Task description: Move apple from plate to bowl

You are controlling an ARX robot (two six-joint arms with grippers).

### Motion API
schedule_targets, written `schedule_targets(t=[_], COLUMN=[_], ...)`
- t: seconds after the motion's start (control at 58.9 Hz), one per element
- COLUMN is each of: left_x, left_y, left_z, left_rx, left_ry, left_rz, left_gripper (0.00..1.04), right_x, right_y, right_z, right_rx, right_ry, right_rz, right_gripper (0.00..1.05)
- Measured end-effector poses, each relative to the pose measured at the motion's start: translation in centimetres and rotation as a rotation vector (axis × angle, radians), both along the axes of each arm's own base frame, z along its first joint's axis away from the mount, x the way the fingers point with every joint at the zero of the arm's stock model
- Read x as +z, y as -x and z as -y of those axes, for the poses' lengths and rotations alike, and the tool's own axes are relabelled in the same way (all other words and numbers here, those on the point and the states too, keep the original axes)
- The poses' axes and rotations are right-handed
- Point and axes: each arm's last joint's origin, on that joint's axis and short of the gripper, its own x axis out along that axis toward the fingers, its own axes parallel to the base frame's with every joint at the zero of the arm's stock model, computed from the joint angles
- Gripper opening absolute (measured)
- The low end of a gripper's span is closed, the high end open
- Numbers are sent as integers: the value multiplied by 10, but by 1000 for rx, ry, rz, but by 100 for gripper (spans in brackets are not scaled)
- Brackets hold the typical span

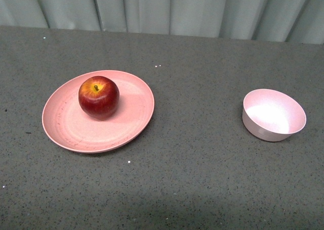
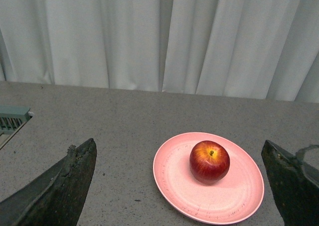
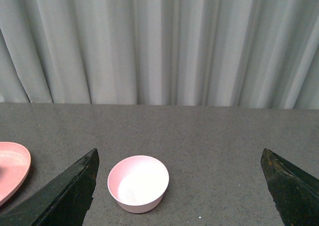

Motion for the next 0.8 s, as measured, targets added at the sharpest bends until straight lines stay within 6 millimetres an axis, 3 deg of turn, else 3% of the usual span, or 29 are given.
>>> schedule_targets(t=[0.798], left_x=[0], left_y=[0], left_z=[0], left_rx=[0], left_ry=[0], left_rz=[0], left_gripper=[98], right_x=[0], right_y=[0], right_z=[0], right_rx=[0], right_ry=[0], right_rz=[0], right_gripper=[95])
